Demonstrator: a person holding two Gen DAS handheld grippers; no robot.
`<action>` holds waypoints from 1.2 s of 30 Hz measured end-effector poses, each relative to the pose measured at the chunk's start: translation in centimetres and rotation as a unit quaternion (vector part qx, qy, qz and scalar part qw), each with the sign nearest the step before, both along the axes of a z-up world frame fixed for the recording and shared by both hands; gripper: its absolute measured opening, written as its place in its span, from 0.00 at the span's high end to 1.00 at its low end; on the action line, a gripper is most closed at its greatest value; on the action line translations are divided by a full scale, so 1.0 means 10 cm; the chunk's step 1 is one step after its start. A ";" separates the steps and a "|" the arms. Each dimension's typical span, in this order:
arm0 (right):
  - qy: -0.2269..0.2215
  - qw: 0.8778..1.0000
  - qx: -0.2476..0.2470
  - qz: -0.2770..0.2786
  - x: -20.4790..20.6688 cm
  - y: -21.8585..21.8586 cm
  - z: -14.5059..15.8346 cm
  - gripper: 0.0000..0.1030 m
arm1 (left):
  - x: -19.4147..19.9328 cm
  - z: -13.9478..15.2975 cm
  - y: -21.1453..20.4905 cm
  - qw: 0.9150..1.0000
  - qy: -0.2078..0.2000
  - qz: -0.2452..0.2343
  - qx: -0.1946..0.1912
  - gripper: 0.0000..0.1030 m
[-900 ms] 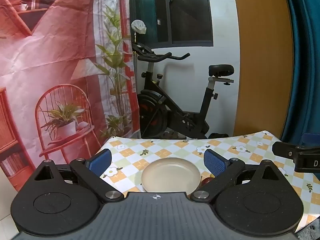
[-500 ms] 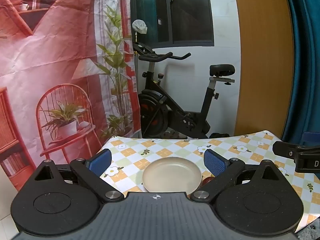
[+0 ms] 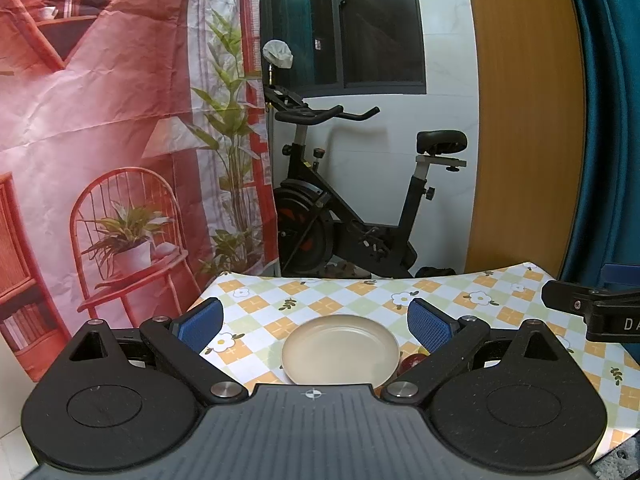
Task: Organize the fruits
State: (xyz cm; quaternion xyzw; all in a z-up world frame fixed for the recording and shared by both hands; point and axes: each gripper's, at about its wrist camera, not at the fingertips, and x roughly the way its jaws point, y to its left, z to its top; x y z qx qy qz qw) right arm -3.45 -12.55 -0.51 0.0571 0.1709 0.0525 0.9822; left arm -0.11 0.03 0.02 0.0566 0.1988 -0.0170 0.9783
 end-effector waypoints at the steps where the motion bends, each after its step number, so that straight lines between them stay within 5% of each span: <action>1: 0.000 1.000 0.000 0.000 0.00 0.00 0.00 0.00 | 0.00 0.00 0.00 1.000 0.000 -0.001 0.000 0.03; 36: -0.002 1.000 -0.002 0.000 0.00 -0.01 0.00 0.00 | 0.00 0.00 -0.01 1.000 0.001 -0.003 -0.009 0.03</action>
